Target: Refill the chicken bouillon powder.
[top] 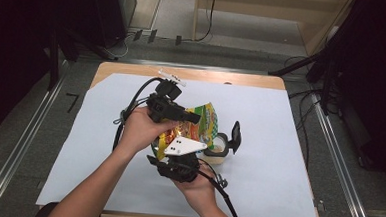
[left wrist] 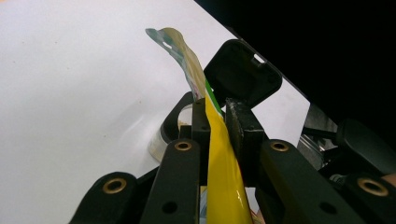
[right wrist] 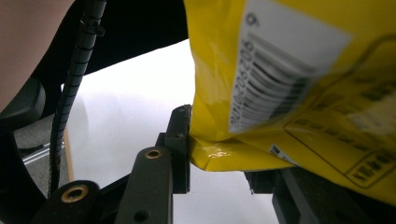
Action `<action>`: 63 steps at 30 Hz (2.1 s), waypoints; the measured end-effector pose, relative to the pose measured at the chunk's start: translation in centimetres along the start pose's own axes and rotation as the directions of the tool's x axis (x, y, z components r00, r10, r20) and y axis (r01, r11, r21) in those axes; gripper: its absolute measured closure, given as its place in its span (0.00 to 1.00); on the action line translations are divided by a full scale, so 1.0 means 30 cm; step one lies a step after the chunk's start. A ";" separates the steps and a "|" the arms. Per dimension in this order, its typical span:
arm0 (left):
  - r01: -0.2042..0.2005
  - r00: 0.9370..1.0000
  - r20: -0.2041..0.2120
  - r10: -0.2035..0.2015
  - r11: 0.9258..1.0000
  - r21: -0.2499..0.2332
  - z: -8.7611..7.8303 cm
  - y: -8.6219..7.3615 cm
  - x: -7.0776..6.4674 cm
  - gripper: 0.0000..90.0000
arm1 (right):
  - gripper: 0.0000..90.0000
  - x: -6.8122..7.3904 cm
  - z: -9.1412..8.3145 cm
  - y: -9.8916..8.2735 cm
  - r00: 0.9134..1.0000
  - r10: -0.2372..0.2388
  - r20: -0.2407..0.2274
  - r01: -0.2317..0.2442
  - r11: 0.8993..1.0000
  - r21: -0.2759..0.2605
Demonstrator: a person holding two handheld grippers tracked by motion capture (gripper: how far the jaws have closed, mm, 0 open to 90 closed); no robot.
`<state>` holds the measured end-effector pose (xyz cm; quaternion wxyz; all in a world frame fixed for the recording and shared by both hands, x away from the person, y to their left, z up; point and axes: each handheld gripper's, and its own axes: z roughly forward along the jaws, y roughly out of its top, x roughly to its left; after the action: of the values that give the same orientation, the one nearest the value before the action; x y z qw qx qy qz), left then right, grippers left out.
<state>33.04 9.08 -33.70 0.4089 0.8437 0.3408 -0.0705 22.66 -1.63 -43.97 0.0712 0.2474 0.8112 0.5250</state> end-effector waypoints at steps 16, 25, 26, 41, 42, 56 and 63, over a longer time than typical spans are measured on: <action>-0.010 1.000 -0.014 0.010 1.000 0.013 0.004 -0.001 -0.009 0.91 | 0.76 0.005 0.001 -0.003 0.999 -0.027 0.016 0.027 1.000 0.008; -0.010 1.000 -0.016 0.011 1.000 0.011 0.008 -0.001 -0.012 0.91 | 0.76 0.005 0.000 -0.005 1.000 -0.023 0.015 0.022 1.000 0.010; -0.008 1.000 -0.018 0.009 1.000 0.010 0.009 -0.001 -0.013 0.91 | 0.76 0.005 0.000 -0.005 1.000 -0.023 0.015 0.023 1.000 0.010; -0.023 0.999 -0.026 0.023 1.000 0.007 0.011 -0.001 -0.027 0.91 | 0.76 0.006 -0.001 -0.009 1.000 -0.014 0.021 0.014 1.000 0.001; -0.022 0.999 -0.027 0.023 1.000 0.006 0.011 -0.001 -0.029 0.91 | 0.76 0.006 0.000 -0.010 1.000 -0.017 0.024 0.017 1.000 -0.002; -0.036 0.999 -0.037 0.036 0.999 0.001 0.010 -0.001 -0.050 0.91 | 0.77 0.007 -0.001 -0.012 1.000 -0.011 0.024 0.011 1.000 -0.015; -0.010 1.000 -0.011 0.010 1.000 0.000 0.012 -0.001 -0.031 0.91 | 0.77 0.005 0.001 -0.014 0.999 -0.018 0.031 0.018 1.000 -0.010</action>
<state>32.37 8.35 -33.59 0.4075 0.8456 0.3388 -0.0640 22.40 -1.69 -44.34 0.0896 0.2478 0.8094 0.5248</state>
